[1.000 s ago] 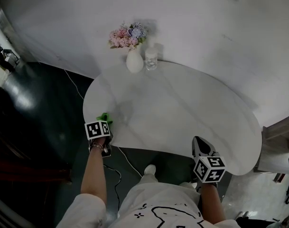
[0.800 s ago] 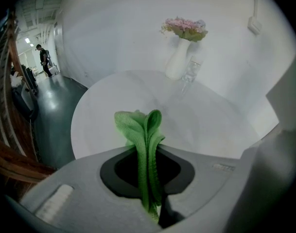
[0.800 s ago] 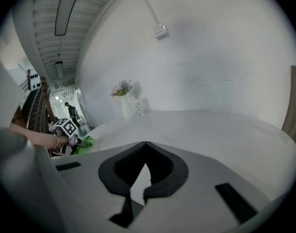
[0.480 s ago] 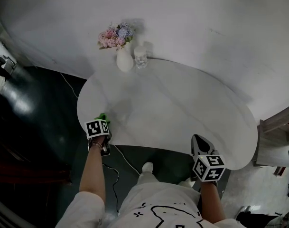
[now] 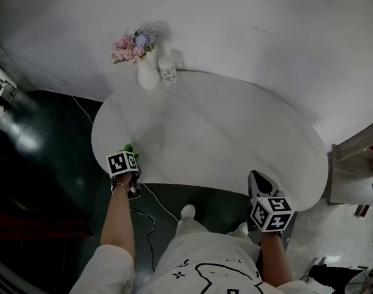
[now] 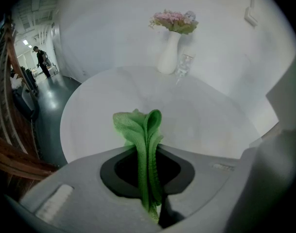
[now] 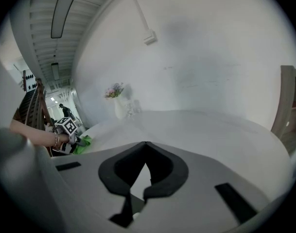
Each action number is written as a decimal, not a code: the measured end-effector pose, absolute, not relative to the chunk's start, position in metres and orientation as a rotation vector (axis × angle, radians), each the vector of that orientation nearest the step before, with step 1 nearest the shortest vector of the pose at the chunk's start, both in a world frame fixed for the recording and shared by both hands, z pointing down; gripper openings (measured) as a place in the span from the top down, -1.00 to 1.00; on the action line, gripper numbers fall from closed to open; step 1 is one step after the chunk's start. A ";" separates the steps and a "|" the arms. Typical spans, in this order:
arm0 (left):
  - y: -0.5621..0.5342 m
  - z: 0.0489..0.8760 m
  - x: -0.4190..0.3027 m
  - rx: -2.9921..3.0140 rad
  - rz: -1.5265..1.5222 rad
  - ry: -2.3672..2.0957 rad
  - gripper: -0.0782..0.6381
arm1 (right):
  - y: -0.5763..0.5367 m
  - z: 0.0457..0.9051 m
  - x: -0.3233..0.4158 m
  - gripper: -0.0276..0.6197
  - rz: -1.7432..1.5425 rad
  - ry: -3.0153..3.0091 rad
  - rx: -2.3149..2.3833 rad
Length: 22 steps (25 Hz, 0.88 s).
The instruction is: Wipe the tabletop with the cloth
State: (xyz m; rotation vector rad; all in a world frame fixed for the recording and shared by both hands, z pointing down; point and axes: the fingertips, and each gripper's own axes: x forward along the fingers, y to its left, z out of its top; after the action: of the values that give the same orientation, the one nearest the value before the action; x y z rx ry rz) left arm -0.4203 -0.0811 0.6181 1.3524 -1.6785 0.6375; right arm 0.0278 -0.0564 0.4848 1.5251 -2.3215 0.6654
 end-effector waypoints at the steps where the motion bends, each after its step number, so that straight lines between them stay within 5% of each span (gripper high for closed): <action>1: -0.081 0.618 -0.417 1.352 0.637 -1.681 0.64 | -0.055 0.485 0.031 0.93 0.667 -2.320 1.525; 22: -0.077 0.620 -0.345 1.356 0.651 -1.652 0.64 | -0.037 0.492 0.080 0.93 0.760 -2.340 1.562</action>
State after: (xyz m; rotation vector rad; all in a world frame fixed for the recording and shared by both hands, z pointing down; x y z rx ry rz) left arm -0.3455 -0.0766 0.6196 1.3563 -1.6525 0.6510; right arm 0.0797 -0.0371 0.4924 1.5617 -2.3398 0.7601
